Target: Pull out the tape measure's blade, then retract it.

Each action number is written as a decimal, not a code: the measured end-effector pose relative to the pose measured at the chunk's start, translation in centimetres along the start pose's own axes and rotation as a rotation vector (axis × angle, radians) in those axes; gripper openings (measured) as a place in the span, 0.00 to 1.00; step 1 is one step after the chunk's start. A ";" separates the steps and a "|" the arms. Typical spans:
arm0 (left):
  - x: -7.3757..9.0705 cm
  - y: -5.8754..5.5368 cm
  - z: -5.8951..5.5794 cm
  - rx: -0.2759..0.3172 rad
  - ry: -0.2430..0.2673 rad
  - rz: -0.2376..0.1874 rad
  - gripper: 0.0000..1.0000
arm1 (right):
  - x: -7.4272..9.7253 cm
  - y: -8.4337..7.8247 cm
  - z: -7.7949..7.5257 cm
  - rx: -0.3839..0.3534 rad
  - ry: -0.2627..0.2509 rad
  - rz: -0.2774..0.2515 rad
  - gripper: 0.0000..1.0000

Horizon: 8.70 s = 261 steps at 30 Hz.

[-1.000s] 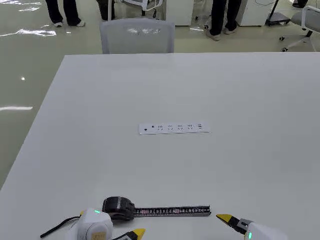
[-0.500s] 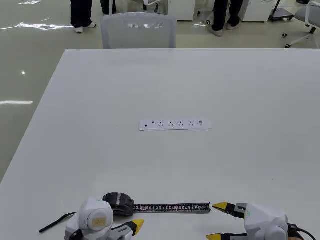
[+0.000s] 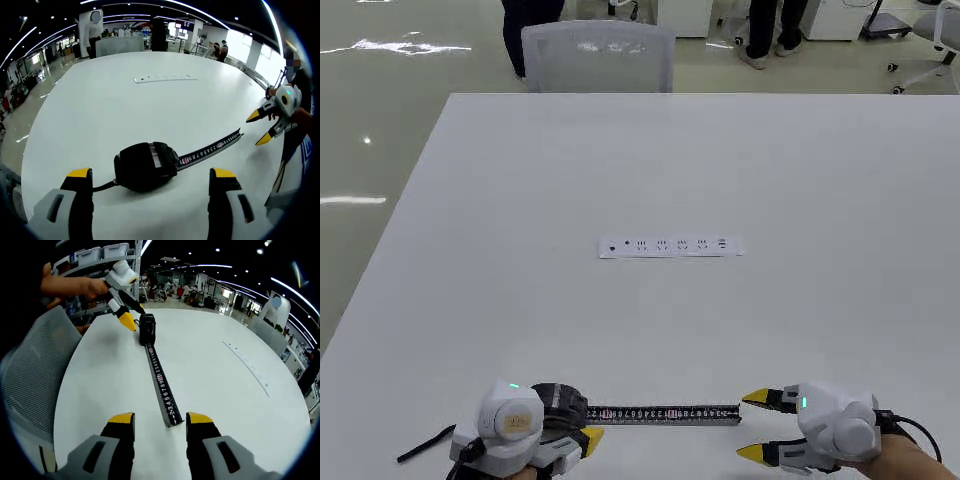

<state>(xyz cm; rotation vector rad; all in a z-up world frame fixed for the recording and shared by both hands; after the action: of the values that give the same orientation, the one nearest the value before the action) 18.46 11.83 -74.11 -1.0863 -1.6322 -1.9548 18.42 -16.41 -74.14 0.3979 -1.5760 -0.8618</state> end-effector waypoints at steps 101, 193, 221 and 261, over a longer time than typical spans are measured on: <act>-3.8 0.0 0.5 0.218 0.088 -0.041 0.70 | -3.9 -2.8 -2.4 0.137 0.144 0.176 0.15; -5.2 -1.4 0.4 0.209 0.017 0.227 0.66 | -3.2 -1.4 -2.3 0.249 0.135 0.201 0.14; -4.8 -1.5 0.3 0.233 -0.031 0.207 0.66 | -4.0 -0.3 -2.2 0.266 0.141 0.184 0.14; -4.5 -1.4 0.2 0.214 -0.063 0.212 0.64 | -4.9 0.0 -2.2 0.264 0.147 0.180 0.14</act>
<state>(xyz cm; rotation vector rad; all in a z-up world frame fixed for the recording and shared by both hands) 20.41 11.56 -78.40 -1.1915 -1.6395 -1.5886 21.56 -13.73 -77.63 0.4879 -1.5649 -0.4767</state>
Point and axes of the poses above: the centre of the closed fingertips' face, and the gripper's own axes: x roughly backward along the fingers, z roughly to its left, y roughly out of its top, the point moved 2 cm from there along x, roughly backward along the fingers, and after that the axes turned 8 degrees about -x, right-handed, at the moved point
